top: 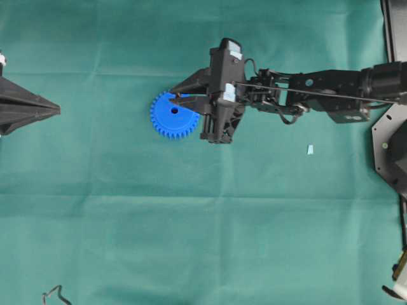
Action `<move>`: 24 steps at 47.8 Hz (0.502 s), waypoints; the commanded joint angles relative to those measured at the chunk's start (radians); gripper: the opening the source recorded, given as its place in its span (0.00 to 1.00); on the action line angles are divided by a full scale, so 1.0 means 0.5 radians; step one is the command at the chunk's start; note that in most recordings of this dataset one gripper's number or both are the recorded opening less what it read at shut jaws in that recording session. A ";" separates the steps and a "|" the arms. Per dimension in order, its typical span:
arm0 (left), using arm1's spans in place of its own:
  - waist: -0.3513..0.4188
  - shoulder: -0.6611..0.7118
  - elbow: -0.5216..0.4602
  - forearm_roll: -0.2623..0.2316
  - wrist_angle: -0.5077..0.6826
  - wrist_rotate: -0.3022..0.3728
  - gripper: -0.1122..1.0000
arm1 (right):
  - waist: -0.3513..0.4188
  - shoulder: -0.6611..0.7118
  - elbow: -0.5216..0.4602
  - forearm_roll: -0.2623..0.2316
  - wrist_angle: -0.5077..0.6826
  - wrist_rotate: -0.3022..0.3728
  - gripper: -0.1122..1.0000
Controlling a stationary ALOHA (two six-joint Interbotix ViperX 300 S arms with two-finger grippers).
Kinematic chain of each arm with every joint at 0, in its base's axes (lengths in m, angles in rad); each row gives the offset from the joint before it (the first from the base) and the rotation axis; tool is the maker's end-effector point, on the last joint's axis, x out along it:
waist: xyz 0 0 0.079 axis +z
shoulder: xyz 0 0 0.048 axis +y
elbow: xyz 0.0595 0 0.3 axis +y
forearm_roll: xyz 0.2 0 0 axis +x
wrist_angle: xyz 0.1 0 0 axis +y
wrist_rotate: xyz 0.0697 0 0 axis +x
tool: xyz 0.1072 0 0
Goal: Insert the shaft into the center hole of the gear.
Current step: 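Carry the shaft left with the right gripper over the blue gear's hole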
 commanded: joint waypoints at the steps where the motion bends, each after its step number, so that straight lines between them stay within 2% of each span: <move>1: 0.000 0.009 -0.049 0.006 -0.015 -0.003 0.10 | 0.006 0.000 -0.055 -0.003 0.000 -0.003 0.24; 24: 0.000 0.006 -0.049 0.006 -0.015 -0.003 0.10 | 0.006 0.067 -0.052 0.006 -0.021 0.006 0.24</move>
